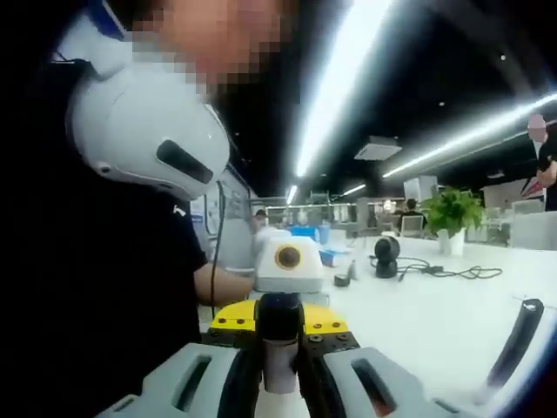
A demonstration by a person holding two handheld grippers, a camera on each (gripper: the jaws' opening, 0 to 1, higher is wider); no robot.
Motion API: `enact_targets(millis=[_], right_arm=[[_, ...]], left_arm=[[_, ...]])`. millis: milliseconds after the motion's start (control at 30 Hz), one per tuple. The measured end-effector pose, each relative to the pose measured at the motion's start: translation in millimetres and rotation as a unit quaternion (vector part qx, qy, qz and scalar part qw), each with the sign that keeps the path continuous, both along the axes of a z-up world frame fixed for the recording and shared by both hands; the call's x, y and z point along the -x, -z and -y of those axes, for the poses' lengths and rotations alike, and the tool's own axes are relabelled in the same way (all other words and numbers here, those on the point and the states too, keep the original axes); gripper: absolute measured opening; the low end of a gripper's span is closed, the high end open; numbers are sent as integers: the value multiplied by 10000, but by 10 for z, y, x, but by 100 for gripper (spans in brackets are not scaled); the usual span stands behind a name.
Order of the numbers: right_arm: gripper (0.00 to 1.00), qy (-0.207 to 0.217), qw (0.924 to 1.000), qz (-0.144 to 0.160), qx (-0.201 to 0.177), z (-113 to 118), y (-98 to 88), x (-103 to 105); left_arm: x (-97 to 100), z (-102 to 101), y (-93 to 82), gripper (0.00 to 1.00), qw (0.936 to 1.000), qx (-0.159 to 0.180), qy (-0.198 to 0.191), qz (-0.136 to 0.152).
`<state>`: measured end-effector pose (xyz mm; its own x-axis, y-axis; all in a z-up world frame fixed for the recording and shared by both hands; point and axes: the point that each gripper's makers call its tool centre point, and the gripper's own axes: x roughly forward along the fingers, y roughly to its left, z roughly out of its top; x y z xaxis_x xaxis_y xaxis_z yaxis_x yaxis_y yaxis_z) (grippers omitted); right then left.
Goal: Pick up cosmetic bottle twist off cap place on table pick up cap screw tight cap place on table
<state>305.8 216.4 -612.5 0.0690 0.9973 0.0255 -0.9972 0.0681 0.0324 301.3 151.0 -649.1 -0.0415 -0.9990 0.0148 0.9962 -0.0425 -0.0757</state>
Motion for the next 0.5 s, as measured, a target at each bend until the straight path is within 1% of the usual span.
enact_targets(millis=[200,233,267,300,367,400,500], right_arm=[[10,78,9999,0,70,12,45,-15],[10,128,9999,-15,42,16,41,-30],[10,221,9997,-133,-17,21,38,-60],[10,262,9995,-162,-53,24,35,-77],[15,429,9989,-122,-150,33,13,-132],[18,443,9988,-140,-180,33,7,-138],[18,451,9984,-158,-309,41,-22,-136]], left_arm=[[-15,16,50,10,10000,-25,-58,-36],[-23,14,50,10,10000,-11,-75,-48],[-50,13,42,10,9998,29,-141,-106],[-68,12,35,10,9998,48,-179,-95],[-112,9,19,10,9995,96,-290,-97],[-142,6,12,10,9992,118,-364,-97],[-176,10,21,10,9989,114,-441,-104]])
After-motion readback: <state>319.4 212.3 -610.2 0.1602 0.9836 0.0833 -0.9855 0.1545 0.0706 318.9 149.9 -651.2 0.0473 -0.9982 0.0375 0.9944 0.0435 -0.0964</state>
